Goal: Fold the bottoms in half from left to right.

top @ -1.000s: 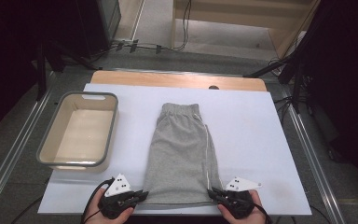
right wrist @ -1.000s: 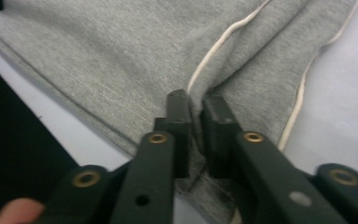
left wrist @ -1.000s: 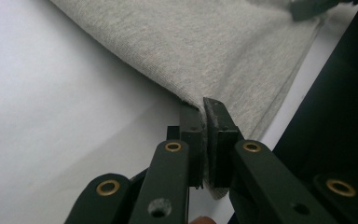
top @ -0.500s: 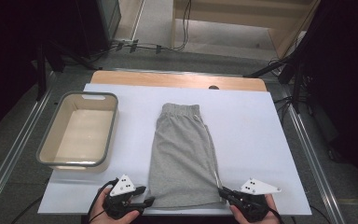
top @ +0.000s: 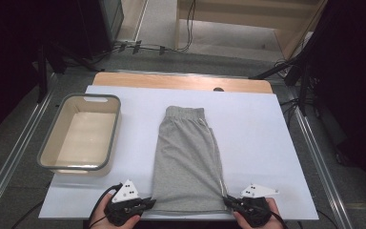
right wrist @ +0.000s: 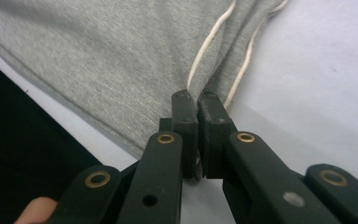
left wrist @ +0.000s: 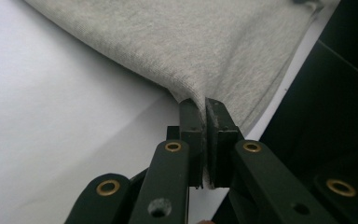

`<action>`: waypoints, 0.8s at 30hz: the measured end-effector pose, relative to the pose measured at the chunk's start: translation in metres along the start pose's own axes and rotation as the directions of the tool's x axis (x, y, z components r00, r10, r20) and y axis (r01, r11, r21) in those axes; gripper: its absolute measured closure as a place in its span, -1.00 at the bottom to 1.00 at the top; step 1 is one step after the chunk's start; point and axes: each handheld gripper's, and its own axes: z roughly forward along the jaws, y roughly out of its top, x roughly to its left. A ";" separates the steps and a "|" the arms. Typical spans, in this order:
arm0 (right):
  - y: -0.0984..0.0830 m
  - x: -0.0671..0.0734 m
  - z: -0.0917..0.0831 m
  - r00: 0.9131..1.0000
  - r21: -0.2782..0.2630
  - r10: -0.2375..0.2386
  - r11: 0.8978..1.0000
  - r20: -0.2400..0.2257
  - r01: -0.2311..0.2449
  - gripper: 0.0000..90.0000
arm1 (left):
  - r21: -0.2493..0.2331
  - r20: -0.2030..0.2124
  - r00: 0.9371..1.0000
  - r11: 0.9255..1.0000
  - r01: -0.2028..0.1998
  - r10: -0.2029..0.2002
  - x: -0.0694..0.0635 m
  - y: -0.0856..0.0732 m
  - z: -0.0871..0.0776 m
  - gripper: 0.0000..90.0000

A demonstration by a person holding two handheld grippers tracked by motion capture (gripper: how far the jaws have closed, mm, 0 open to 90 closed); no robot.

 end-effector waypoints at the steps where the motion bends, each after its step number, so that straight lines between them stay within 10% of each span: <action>1: 0.000 0.001 0.001 1.000 0.000 -0.006 1.000 -0.003 0.006 0.88 | 0.004 0.010 1.000 1.000 -0.010 0.010 0.001 -0.001 -0.001 0.93; 4: 0.004 0.001 -0.001 0.997 -0.053 0.016 0.998 -0.072 -0.020 0.47 | -0.007 0.039 0.999 1.000 -0.020 0.020 0.004 -0.004 0.000 0.85; 7: 0.023 -0.005 -0.005 0.993 -0.123 0.010 0.992 -0.121 -0.025 0.13 | -0.048 0.034 0.999 0.999 0.005 -0.003 0.006 -0.003 0.001 0.32; 18: 0.097 -0.051 0.028 1.000 -0.175 0.020 0.984 0.003 -0.019 0.18 | -0.216 0.050 0.997 0.974 0.066 -0.057 0.013 0.003 -0.012 -0.99; 24: 0.121 -0.068 0.056 0.999 -0.165 0.049 0.985 0.022 -0.045 0.27 | -0.253 0.036 0.998 0.966 0.057 -0.049 0.014 0.001 -0.015 -1.00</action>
